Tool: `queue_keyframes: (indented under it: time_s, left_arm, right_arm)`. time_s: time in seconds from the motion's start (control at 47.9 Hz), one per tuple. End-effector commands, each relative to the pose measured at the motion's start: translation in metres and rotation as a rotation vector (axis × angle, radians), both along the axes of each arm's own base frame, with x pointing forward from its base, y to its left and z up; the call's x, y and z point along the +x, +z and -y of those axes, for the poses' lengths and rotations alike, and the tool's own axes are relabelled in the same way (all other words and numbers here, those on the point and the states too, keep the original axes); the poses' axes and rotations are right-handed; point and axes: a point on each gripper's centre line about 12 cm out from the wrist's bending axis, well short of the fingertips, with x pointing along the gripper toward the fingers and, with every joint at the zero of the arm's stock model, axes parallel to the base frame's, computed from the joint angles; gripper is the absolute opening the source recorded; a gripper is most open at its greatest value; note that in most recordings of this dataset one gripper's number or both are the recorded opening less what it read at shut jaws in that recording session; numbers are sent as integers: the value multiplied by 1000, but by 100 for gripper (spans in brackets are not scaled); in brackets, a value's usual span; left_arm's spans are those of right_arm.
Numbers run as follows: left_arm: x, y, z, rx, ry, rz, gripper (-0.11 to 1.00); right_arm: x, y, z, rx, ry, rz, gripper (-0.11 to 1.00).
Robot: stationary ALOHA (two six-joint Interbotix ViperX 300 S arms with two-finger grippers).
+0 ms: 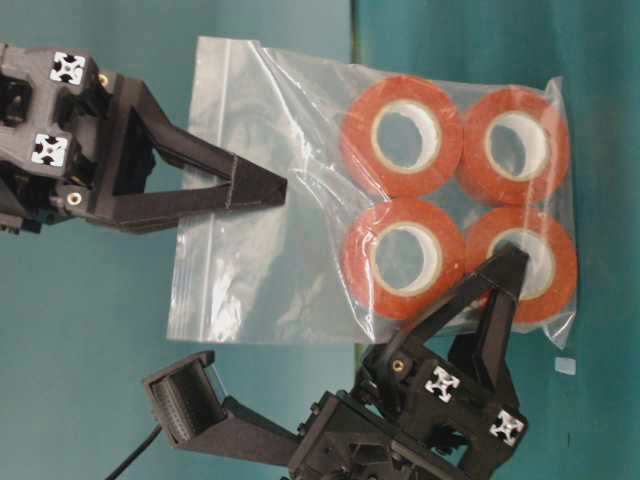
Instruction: Hand over the clear zip bag and make it stand upright.
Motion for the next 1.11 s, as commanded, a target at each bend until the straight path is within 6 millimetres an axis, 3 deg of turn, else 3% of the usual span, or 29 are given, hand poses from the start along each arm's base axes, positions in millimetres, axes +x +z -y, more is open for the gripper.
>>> queue_keyframes:
  time_s: [0.0, 0.104, 0.188, 0.542, 0.834, 1.085]
  left_arm:
    - [2, 4, 4, 22, -23, 15, 24]
    - [3, 5, 3, 35, -28, 18, 24]
    - [3, 6, 4, 37, -31, 20, 24]
    - [3, 5, 4, 38, -32, 9, 24]
    - [3, 6, 4, 37, -31, 3, 24]
    - [1, 4, 3, 37, -30, -16, 24]
  right_arm:
    - [0, 17, -4, 8, -2, 44, 47]
    - [0, 18, -5, 15, -30, 45, 77]
    - [2, 20, -5, 15, -53, 60, 89]
    - [-12, 37, -3, -2, -84, 112, 86]
    - [-47, 55, 0, -35, -108, 251, 86]
    - [-75, 54, -1, -44, -122, 336, 86]
